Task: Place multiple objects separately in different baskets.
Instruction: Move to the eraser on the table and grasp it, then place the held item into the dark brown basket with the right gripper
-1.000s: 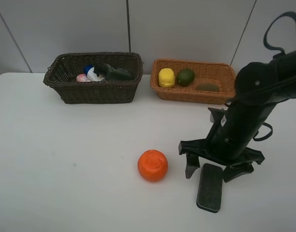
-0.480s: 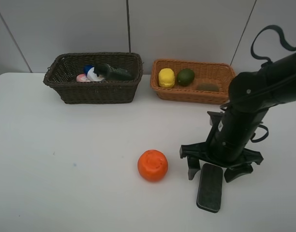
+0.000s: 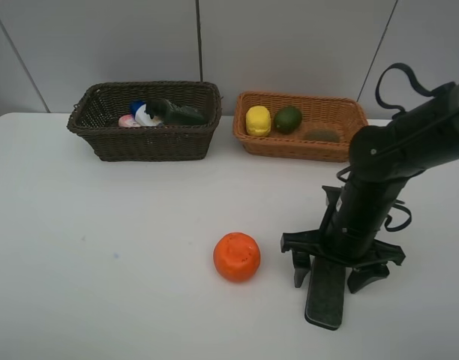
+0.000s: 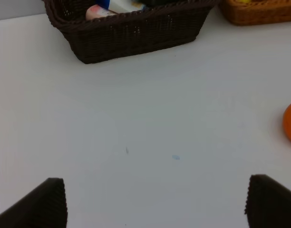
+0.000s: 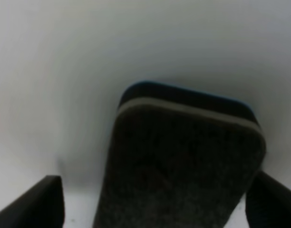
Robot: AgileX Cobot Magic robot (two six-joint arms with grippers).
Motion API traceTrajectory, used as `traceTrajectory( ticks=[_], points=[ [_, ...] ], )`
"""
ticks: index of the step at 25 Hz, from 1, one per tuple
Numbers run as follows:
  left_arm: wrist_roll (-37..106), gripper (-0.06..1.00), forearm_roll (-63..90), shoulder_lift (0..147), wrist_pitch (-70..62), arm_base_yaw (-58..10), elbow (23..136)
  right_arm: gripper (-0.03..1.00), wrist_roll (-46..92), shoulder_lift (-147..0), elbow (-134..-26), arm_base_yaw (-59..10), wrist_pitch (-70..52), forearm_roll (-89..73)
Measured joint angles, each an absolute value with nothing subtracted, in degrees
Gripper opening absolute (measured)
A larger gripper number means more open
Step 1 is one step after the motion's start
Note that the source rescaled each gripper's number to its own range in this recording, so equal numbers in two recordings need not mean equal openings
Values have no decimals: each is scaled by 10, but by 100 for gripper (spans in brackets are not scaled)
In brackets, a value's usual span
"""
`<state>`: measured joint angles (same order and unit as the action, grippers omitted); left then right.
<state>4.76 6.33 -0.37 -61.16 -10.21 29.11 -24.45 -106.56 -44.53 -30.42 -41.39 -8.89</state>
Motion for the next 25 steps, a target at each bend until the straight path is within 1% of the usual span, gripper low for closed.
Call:
traceTrajectory(
  ticks=[3,4,6,7,13,17,20,22,24,25],
  points=[
    [48,98,63,-4,-611,-102,291,67,-239,-1072,-447,-304,-426,-96],
    [48,98,62,-4,-611,-102,291,59,-238,-1073,-447,-304,-431,-96],
    [48,98,62,-4,-611,-102,291,38,-236,-1074,-447,-304,-437,-96],
    [48,98,62,-4,-611,-102,291,34,-234,-1074,-447,-304,-438,-96],
    [48,98,62,-4,-611,-102,291,34,-209,-1054,-446,-304,-457,-99],
    [48,98,62,-4,-611,-102,291,34,-207,-964,-456,-304,-480,-90],
    [48,98,62,-4,-611,-102,291,34,-207,-893,-499,-304,-484,-57],
    [48,98,62,-4,-611,-102,291,34,-205,-863,-534,-304,-452,-31],
    [48,98,62,-4,-611,-102,291,34,-202,-848,-563,-304,-375,-6],
    [48,98,62,-4,-611,-102,291,34,-198,-846,-573,-304,-315,0]
  ],
)
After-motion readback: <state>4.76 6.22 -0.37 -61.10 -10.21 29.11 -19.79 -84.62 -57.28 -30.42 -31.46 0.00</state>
